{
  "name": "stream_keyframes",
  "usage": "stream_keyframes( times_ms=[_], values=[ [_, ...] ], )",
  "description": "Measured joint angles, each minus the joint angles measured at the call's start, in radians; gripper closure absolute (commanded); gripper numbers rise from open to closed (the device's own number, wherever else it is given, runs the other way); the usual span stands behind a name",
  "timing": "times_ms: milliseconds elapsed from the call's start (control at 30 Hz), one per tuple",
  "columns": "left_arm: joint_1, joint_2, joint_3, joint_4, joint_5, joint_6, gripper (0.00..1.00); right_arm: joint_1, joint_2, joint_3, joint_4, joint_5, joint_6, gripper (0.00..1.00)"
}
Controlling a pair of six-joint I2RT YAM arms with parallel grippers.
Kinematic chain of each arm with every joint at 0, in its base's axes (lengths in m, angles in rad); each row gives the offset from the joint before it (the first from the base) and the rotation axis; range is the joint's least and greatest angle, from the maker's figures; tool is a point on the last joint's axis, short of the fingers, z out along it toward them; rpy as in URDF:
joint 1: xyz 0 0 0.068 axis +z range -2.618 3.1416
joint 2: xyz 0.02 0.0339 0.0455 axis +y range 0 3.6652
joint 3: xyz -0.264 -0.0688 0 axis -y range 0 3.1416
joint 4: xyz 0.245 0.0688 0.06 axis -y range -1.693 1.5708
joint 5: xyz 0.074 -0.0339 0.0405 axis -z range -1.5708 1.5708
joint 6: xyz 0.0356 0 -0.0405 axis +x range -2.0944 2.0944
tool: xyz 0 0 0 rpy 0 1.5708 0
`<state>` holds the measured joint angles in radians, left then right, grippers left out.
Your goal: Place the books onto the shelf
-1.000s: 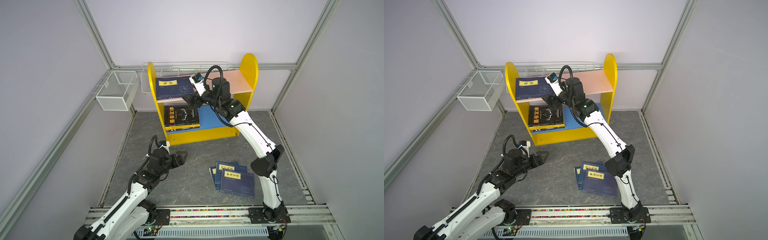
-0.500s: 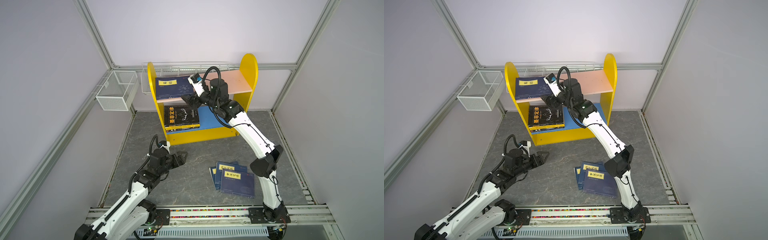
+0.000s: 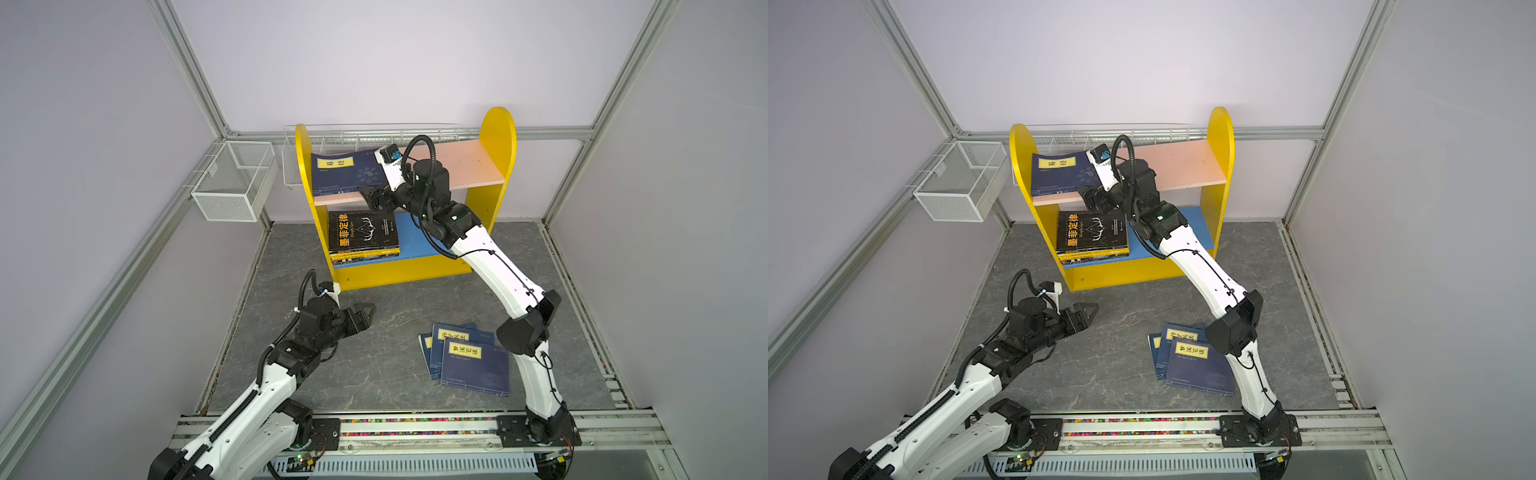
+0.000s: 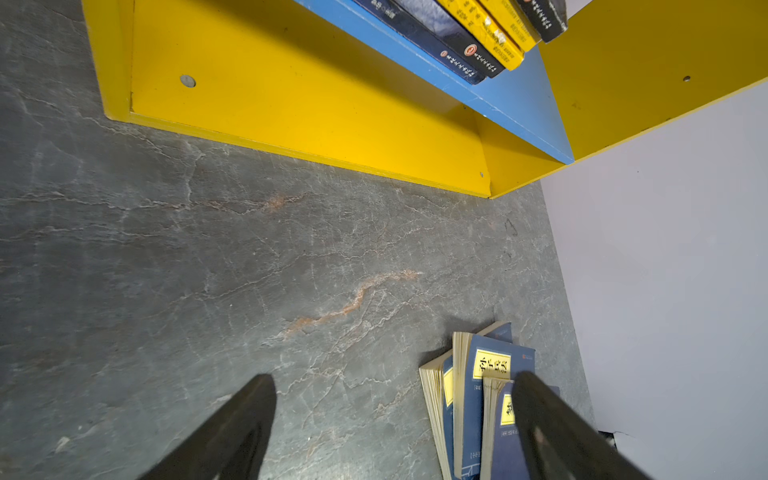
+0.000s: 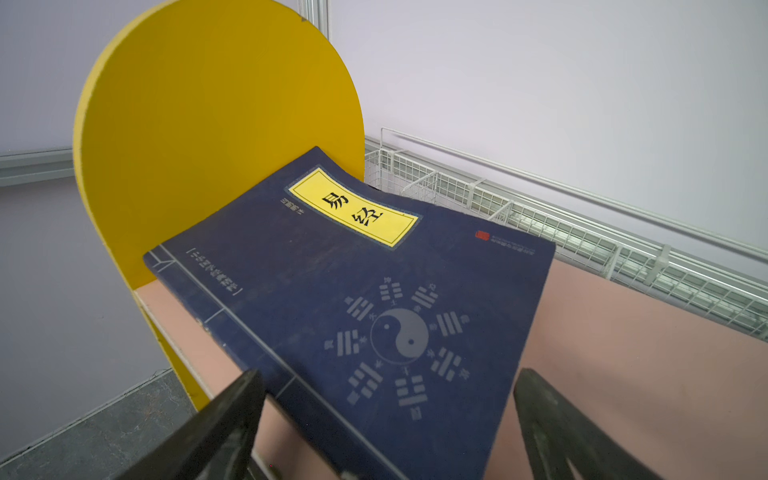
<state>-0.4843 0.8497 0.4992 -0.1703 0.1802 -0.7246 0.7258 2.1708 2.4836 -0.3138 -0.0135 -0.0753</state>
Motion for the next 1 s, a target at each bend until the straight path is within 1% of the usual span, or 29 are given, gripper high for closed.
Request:
stream_keyframes(
  times_ms=[167, 333, 467, 700, 833, 1000],
  values=[
    [0.0, 0.001, 0.0, 0.0, 0.0, 0.0, 0.11, 0.005, 0.001, 0.0, 0.0, 0.002, -0.014, 0.1],
    [0.0, -0.002, 0.0, 0.0, 0.0, 0.0, 0.11, 0.005, 0.001, 0.003, -0.017, 0.002, -0.047, 0.11],
    [0.0, -0.009, 0.0, 0.0, 0.0, 0.001, 0.11, 0.005, 0.001, 0.017, -0.06, 0.009, -0.096, 0.12],
    [0.0, -0.05, 0.0, -0.019, -0.008, 0.019, 0.11, 0.007, -0.008, 0.018, -0.093, 0.04, -0.082, 0.12],
    [0.0, -0.079, 0.0, -0.035, -0.023, 0.03, 0.1, -0.017, -0.079, -0.072, -0.089, -0.03, -0.041, 0.12],
    [0.0, -0.082, 0.0, -0.039, -0.027, 0.035, 0.1, -0.097, -0.163, -0.162, -0.088, -0.141, 0.084, 0.12]
  ],
)
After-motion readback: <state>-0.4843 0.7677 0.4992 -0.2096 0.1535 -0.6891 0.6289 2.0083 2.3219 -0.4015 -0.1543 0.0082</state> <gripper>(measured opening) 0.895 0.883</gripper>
